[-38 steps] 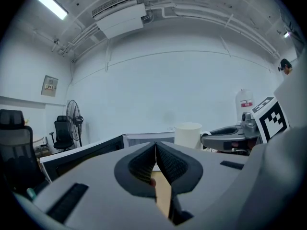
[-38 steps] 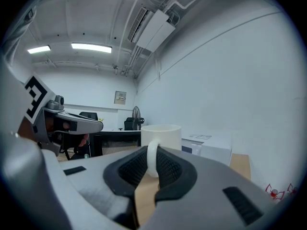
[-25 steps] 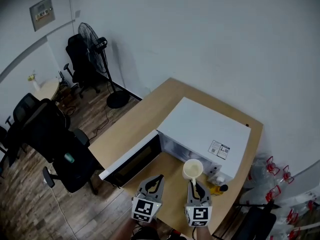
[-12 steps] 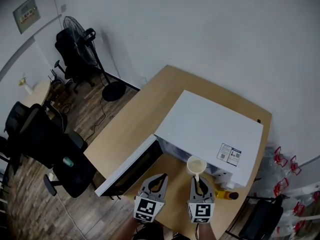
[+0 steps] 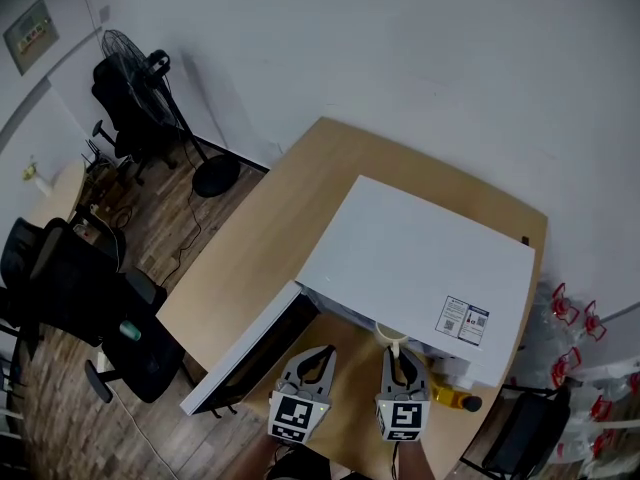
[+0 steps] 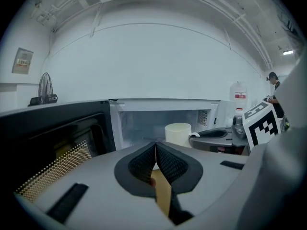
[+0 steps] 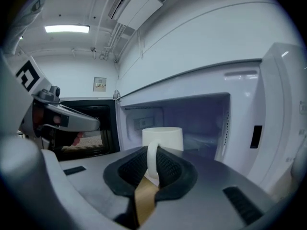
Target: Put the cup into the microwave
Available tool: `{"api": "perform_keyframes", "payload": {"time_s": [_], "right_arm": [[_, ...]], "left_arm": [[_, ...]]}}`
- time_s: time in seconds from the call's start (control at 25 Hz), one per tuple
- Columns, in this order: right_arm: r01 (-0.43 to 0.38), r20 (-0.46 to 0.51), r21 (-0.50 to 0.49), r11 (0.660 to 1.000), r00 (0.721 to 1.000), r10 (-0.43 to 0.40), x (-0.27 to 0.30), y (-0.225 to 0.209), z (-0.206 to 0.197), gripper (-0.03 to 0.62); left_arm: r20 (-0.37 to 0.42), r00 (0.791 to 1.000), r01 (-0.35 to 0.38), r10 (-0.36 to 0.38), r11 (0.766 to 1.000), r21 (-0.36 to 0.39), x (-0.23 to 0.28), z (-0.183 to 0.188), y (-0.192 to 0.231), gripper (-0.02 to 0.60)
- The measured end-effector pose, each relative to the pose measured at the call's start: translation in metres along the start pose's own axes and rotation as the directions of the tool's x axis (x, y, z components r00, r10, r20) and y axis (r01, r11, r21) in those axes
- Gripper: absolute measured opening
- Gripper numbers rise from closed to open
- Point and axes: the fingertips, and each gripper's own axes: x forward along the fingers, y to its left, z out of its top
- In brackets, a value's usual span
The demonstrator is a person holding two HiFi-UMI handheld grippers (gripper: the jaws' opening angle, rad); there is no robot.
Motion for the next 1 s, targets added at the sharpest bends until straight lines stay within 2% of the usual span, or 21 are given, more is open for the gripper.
{"api": "perform_keyframes", "payload": {"time_s": [1.0], "right_arm": [[0.053, 0.023, -0.005, 0.999, 0.998, -0.052, 0.058, -0.023, -0.013, 0.048]], "left_arm": [[-0.032, 0.999, 0.029, -0.029, 0.999, -0.025, 0.05, -0.013, 0.015, 0.025]]}}
